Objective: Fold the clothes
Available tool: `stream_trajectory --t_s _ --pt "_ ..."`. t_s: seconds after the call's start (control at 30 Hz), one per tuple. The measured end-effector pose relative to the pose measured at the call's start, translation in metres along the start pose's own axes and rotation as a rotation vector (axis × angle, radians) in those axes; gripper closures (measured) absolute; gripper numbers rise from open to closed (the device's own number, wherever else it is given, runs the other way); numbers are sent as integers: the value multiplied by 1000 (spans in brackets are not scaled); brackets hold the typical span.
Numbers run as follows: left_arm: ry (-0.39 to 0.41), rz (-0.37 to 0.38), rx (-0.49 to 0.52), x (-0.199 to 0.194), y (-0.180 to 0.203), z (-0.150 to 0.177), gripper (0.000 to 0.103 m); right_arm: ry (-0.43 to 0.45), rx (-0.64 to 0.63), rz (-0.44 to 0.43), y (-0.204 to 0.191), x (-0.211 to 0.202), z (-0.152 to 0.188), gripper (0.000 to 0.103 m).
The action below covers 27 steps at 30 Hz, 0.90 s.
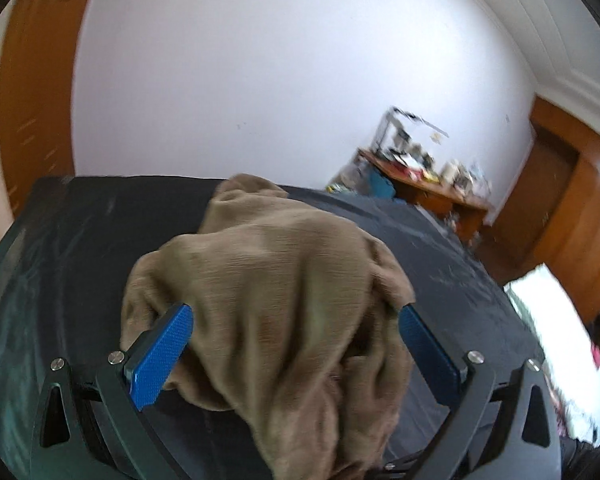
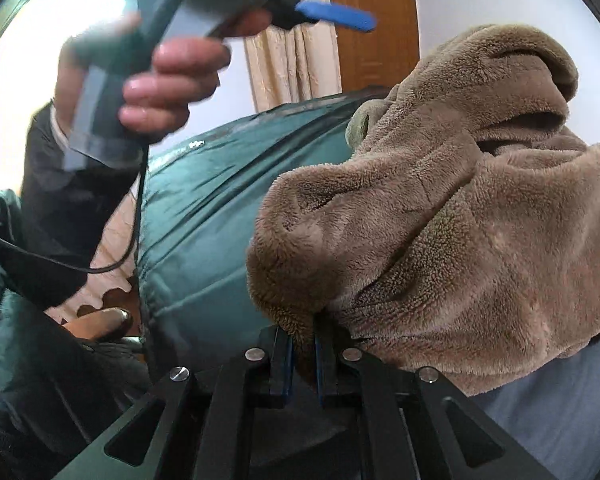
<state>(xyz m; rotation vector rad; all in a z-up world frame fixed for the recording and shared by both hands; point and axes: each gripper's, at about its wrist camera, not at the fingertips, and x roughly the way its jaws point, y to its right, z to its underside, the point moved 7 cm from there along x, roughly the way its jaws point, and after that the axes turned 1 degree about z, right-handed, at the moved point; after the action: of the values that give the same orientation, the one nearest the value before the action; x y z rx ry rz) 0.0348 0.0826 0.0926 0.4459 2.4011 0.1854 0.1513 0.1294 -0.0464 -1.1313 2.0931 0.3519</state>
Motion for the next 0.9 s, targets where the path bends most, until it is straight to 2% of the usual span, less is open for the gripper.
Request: stream_trajectory --t_s 0.17,0.3,0.5,0.63,0.77,0.9 --pt "-75 -68 89 28 21 -8 0 14 -20 -2 2 1 3 94" --pt "-127 -129 148 47 33 -14 0 -3 -62 30 -1 9 3 94" --pt "-95 -299 52 42 -27 -16 0 -13 -102 74 7 12 1 94" --pt "-81 -375 -58 14 -80 -3 0 -25 -78 84 23 15 -1 94" --pt "-95 -369 -209 -11 -135 31 0 -38 -44 102 44 18 -6 94" --pt "-138 -280 -323 -15 -159 65 0 -34 -2 170 22 11 10 94"
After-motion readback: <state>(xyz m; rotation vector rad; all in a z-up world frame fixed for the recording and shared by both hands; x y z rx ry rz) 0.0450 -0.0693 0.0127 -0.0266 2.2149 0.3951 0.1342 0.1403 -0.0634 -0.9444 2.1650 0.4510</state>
